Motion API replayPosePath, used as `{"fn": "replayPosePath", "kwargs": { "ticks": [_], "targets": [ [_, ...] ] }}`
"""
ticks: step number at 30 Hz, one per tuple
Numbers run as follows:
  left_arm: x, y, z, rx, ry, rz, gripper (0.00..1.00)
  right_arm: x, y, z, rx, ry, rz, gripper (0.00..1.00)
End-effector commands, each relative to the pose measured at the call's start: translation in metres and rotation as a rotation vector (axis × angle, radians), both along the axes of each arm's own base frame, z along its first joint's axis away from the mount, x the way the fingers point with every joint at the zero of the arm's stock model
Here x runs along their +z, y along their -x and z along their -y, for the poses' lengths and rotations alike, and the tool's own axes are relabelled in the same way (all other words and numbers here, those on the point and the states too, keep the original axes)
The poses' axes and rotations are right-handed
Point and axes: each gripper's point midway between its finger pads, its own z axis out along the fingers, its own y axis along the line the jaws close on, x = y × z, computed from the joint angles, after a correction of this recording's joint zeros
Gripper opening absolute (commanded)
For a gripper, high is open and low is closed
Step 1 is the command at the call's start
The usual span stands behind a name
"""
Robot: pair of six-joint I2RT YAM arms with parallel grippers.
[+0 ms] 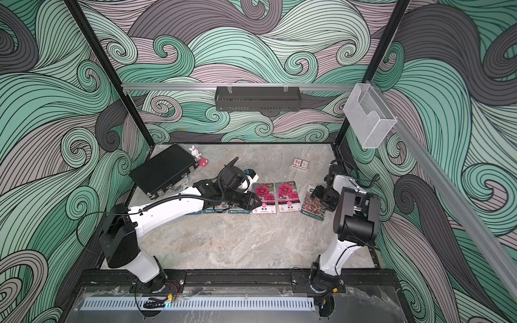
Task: Arrange the seed packets in a row
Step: Adjust the seed packet at the center of the board.
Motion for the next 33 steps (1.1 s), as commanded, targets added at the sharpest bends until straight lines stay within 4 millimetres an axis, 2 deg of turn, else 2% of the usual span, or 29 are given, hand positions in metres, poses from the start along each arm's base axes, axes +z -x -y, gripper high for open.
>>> {"fn": "replayPosePath", "kwargs": {
  "ticks": [1,10,23,33],
  "targets": [
    [0.008,-0.001,-0.012,0.032,-0.019,0.020,0.38,0.002,0.000,0.006,0.026,0.049,-0.032,0.77],
    [0.004,-0.001,-0.015,0.040,-0.027,0.015,0.38,-0.003,-0.010,0.014,0.102,0.128,-0.105,0.76],
    [0.003,-0.004,-0.018,0.050,-0.032,0.015,0.38,-0.014,-0.022,0.005,0.213,0.147,-0.178,0.75],
    [0.001,-0.007,-0.019,0.052,-0.032,0.007,0.38,-0.014,-0.042,0.006,0.346,0.197,-0.233,0.75]
  ]
}}
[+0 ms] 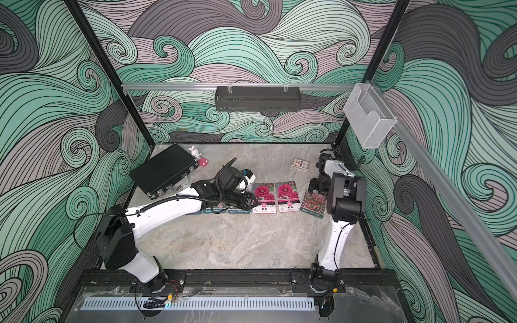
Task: Arrange the seed packets in a row
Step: Adjust the seed packet at the center of the board.
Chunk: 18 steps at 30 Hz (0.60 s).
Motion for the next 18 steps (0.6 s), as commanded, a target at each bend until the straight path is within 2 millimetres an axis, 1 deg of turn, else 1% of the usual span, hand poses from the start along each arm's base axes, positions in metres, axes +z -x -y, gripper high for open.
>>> {"fn": "replayPosePath", "kwargs": {
  "ticks": [1,12,18],
  "targets": [
    [0.004,-0.001,-0.007,0.014,-0.002,-0.002,0.38,-0.007,0.006,-0.001,0.074,0.041,-0.076,0.75],
    [0.004,-0.003,-0.008,0.011,-0.005,-0.010,0.38,0.008,-0.026,0.008,0.256,0.201,-0.074,0.77],
    [0.004,-0.005,-0.009,0.010,-0.008,-0.016,0.38,0.010,-0.039,0.004,0.284,0.228,-0.059,0.77]
  ]
}}
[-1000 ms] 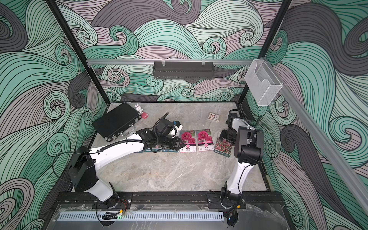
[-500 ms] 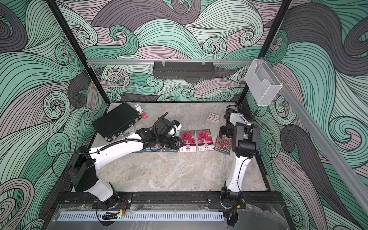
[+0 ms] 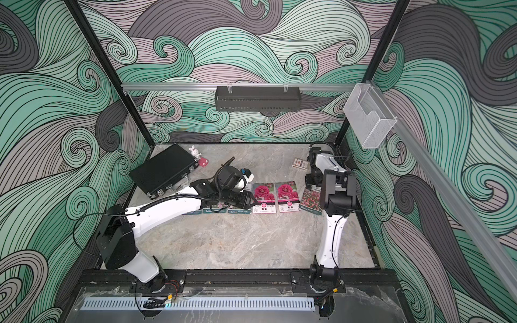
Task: Arrange the seed packets in a row
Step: Adjust the seed packet at the center of the board.
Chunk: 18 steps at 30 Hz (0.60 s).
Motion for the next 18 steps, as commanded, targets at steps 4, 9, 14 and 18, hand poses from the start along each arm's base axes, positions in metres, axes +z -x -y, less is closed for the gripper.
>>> {"fn": "replayPosePath", "kwargs": {
  "ticks": [4,9,14,18],
  "targets": [
    [0.007,0.000,0.000,-0.011,0.005,-0.009,0.38,0.030,-0.018,0.000,0.013,0.043,0.074,0.77],
    [0.012,-0.001,0.000,-0.012,0.014,-0.004,0.38,0.095,-0.036,-0.010,-0.032,-0.016,0.264,0.78],
    [0.023,-0.001,-0.004,-0.003,0.026,0.018,0.38,0.136,-0.018,-0.025,-0.159,-0.130,0.385,0.80],
    [0.023,0.000,-0.008,0.017,0.024,0.014,0.38,0.126,0.018,-0.050,-0.317,-0.290,0.424,0.82]
  ]
}}
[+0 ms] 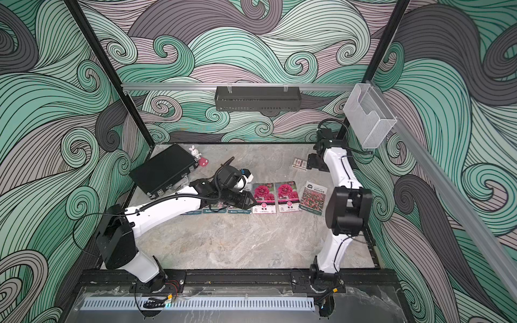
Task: Arrange the seed packets in a row
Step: Adjust the seed packet at the center of the board.
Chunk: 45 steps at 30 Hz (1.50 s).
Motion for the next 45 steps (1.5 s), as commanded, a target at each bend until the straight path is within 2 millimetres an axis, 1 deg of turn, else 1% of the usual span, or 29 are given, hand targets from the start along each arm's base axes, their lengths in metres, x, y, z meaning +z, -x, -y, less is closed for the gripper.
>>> {"fn": "replayPosePath", "kwargs": {
  "ticks": [1,4,8,12,15,20,26,31,32,45],
  "targets": [
    [0.024,-0.001,-0.007,0.026,0.029,0.027,0.38,-0.026,0.035,-0.027,-0.147,-0.216,0.000,0.83],
    [0.025,0.003,-0.010,0.033,0.034,0.020,0.38,-0.037,0.065,-0.035,-0.254,-0.325,0.073,0.83],
    [0.025,0.006,-0.015,0.044,0.041,0.020,0.38,-0.052,0.100,-0.049,-0.381,-0.466,0.114,0.84],
    [0.023,0.007,-0.014,0.043,0.050,0.013,0.38,-0.083,0.128,-0.054,-0.517,-0.548,0.108,0.84],
    [0.025,0.008,-0.014,0.040,0.056,0.015,0.38,-0.103,0.140,-0.052,-0.594,-0.559,0.100,0.84],
    [0.024,0.008,-0.016,0.044,0.053,0.020,0.38,-0.111,0.141,-0.041,-0.633,-0.531,0.112,0.84],
    [0.023,0.008,-0.015,0.043,0.056,0.018,0.38,-0.129,0.147,-0.026,-0.679,-0.514,0.093,0.85],
    [0.022,0.008,-0.015,0.043,0.055,0.017,0.38,-0.143,0.151,-0.019,-0.716,-0.524,0.067,0.84],
    [0.022,0.008,-0.015,0.042,0.056,0.018,0.38,-0.142,0.145,-0.015,-0.718,-0.529,0.096,0.84],
    [0.021,0.005,-0.016,0.047,0.042,0.026,0.38,-0.158,0.129,0.002,-0.730,-0.493,0.078,0.84]
  ]
}}
